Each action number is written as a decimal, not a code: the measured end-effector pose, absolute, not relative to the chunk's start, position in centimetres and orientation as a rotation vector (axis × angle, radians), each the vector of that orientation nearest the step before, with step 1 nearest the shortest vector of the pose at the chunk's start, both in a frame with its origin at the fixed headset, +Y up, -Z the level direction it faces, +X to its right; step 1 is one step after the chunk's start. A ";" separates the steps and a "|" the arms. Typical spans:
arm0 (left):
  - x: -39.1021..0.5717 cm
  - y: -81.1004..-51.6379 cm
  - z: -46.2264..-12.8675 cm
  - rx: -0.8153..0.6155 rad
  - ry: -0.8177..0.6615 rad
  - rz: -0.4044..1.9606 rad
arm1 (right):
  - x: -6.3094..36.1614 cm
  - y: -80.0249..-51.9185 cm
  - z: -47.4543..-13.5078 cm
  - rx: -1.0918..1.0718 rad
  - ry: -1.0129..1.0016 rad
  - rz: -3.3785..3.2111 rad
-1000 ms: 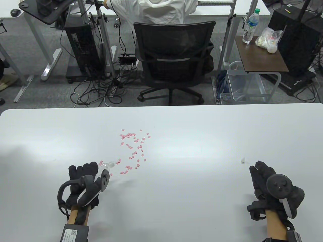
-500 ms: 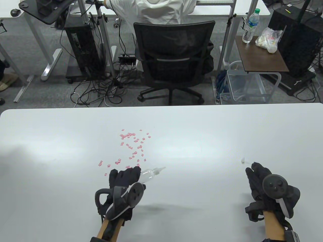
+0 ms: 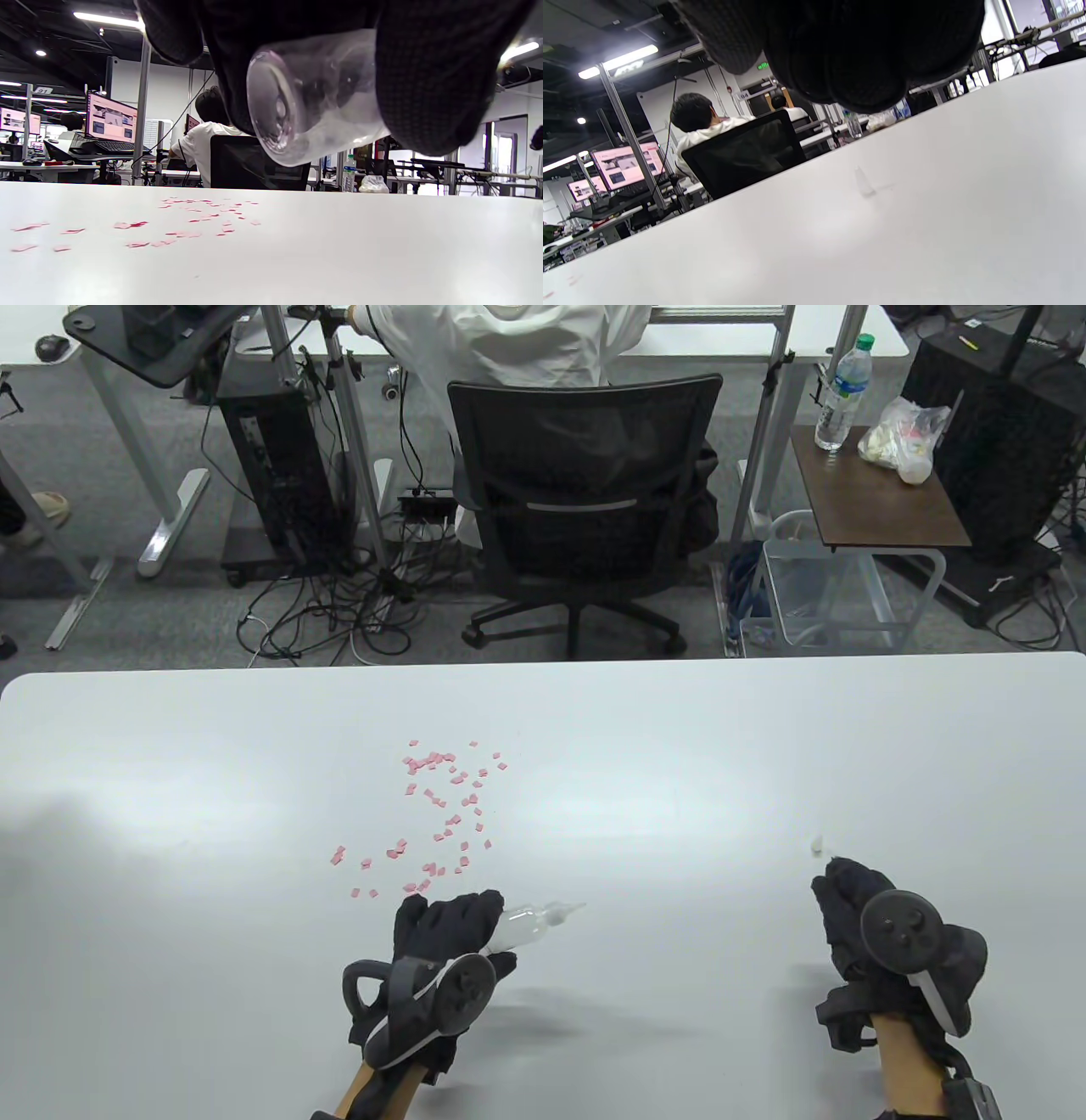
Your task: Squeeze empty conical bottle to blow paper scraps with air puff
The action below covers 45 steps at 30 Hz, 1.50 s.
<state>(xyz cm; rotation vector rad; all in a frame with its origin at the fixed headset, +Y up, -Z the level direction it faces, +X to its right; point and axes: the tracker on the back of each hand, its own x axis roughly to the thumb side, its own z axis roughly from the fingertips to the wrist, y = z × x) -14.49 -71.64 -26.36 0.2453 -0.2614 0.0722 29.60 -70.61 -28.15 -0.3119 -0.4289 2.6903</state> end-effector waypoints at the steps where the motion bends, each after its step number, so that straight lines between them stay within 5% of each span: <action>1: -14.6 -71.7 -26.4 0.239 -0.262 0.076 | 29.5 -70.2 -28.3 -0.325 -0.463 2.684; 14: -14.5 -71.6 -26.2 0.242 -0.291 0.082 | 34.0 -70.4 -34.8 -0.820 -0.128 2.638; 28: -14.2 -71.6 -26.1 0.239 -0.311 0.050 | 30.3 -75.1 -40.1 -0.808 0.062 2.810; 35: -14.6 -71.5 -26.3 0.245 -0.296 0.051 | 29.4 -76.4 -40.7 -0.822 -0.007 2.917; 40: -14.9 -71.4 -26.4 0.247 -0.284 0.055 | 28.6 -75.5 -39.9 -0.746 -0.106 2.941; 45: -15.1 -71.4 -26.4 0.252 -0.277 0.056 | 25.9 -72.8 -37.5 -0.422 -0.209 2.919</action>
